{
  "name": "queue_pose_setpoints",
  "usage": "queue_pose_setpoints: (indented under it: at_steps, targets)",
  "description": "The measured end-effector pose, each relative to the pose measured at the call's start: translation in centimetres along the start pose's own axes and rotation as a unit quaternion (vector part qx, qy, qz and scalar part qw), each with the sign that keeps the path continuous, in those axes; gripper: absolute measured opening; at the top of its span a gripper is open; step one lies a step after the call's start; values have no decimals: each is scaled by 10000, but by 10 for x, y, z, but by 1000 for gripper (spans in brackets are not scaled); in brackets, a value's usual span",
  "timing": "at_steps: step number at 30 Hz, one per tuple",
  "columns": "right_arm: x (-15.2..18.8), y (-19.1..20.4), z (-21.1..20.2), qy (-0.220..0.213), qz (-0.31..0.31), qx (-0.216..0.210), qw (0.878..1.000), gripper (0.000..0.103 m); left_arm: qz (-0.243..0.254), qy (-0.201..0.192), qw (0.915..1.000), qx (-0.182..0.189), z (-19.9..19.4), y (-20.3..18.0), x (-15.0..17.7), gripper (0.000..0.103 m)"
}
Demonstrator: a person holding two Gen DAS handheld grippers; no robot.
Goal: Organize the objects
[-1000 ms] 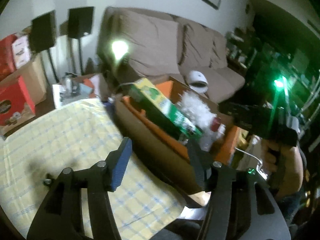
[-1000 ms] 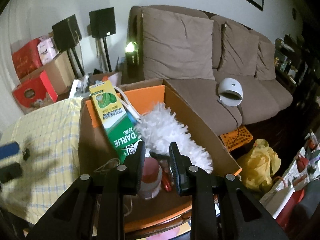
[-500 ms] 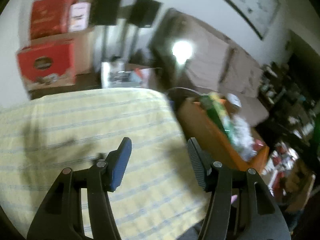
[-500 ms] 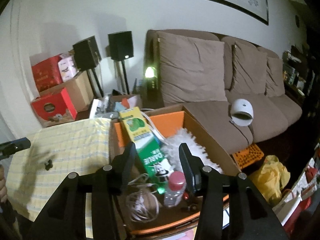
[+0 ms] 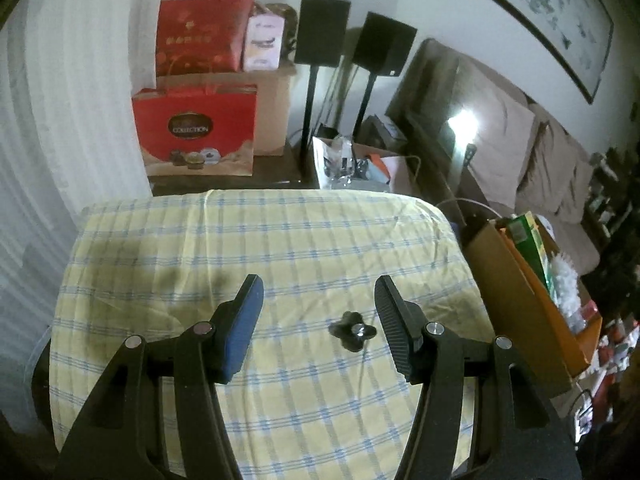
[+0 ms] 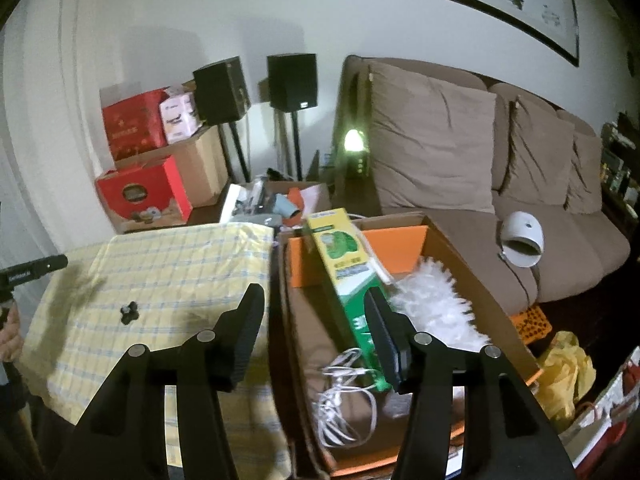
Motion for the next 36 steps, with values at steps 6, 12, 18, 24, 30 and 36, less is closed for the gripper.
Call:
queue_pose_setpoints:
  at_steps: [6,12,18,24,30,36]
  targets:
    - [0,31,17,97,-253,-342,9990,53,-115,248,9994,201,4,14,1,55]
    - [12,76,52,453,-385,-1143,9917,51,584,-156,9971,-468,9,11,11,55]
    - [44,144,110,1082,-766,-1972,9714,40,1510,103,9884,90,44,-19,43,30]
    - [75,183,163,1672,-1038,-2220,9550,17,1692,499,9835,393,79,-28,63,24]
    - [71,187,194,1715,-754,-2487,9503,17,1303,728,9834,1033,95,-28,61,24]
    - [67,198,226,1804,-543,-2628,9463,17,1172,984,9789,1358,108,-35,67,24]
Point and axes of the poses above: each gripper's, at about its wrist camera, not at the fingertips, and z roughly the way its jaws point, y to its left, x to its underside, the point moved 5 cm from there along z, roughly the way its jaws point, and after that the axes turned 11 degrees about -x, right-handed, at the moved point
